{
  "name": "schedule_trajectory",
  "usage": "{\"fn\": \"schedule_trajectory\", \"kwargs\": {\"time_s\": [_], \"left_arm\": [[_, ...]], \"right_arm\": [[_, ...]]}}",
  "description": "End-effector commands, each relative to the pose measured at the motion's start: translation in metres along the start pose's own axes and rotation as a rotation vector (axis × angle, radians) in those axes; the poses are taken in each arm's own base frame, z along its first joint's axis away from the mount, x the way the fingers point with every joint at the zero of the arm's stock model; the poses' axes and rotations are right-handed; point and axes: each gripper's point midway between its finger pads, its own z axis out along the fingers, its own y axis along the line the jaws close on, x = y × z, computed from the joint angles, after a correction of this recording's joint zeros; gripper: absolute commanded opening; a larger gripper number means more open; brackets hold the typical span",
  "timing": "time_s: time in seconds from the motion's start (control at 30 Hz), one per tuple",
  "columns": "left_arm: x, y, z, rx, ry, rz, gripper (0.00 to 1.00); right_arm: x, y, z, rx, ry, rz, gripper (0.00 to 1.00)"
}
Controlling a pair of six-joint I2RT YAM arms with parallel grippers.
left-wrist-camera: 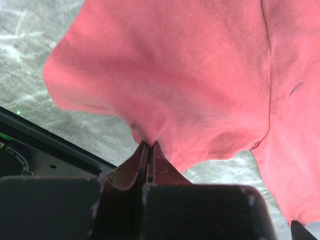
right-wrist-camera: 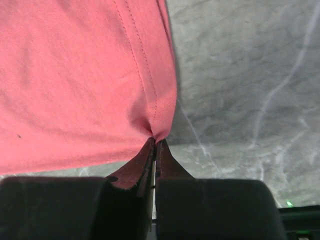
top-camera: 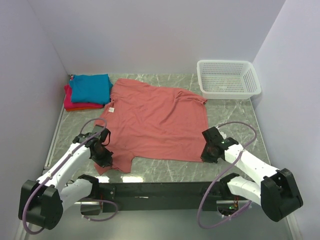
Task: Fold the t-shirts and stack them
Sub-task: Fold the tshirt
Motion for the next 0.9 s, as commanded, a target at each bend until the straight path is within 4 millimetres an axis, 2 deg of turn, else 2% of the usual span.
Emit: {"fn": "schedule_trajectory", "kwargs": {"time_s": [0.0,0.07,0.1,0.13,0.2,0.3,0.37,0.53,0.7,0.73,0.87], "left_arm": [[0.009,-0.003,-0.012,0.032,0.043,0.031,0.01],[0.018,0.000,-0.015,0.035,0.081,0.042,0.01],[0.019,0.000,-0.017,0.035,0.086,0.043,0.01],[0.022,0.003,-0.021,0.030,0.089,0.049,0.01],[0.026,0.007,-0.029,0.022,0.101,0.053,0.01],[0.036,0.003,-0.040,0.061,0.125,0.070,0.01],[0.045,0.004,-0.045,0.074,0.148,0.084,0.01],[0.067,0.017,-0.054,0.037,0.204,0.126,0.01],[0.072,0.026,-0.069,0.031,0.198,0.147,0.01],[0.073,0.032,-0.071,0.002,0.203,0.153,0.01],[0.077,0.030,-0.072,0.034,0.215,0.176,0.01]], "right_arm": [[-0.011,-0.009,-0.012,0.032,-0.050,0.003,0.00],[-0.009,-0.004,-0.023,-0.004,-0.033,0.018,0.00],[-0.010,-0.006,-0.027,0.010,-0.037,0.017,0.00],[-0.005,-0.020,-0.033,0.073,-0.019,0.015,0.00],[-0.011,-0.019,-0.047,0.058,-0.043,0.019,0.00],[-0.013,-0.035,-0.066,0.109,-0.073,0.032,0.00],[-0.016,-0.037,-0.074,0.108,-0.091,0.036,0.00],[-0.004,-0.044,-0.079,0.111,-0.057,0.030,0.00],[0.003,-0.039,-0.082,0.068,-0.026,-0.010,0.00],[0.005,-0.037,-0.081,0.061,-0.011,-0.022,0.00],[0.009,-0.037,-0.079,0.079,0.036,-0.084,0.00]]}}
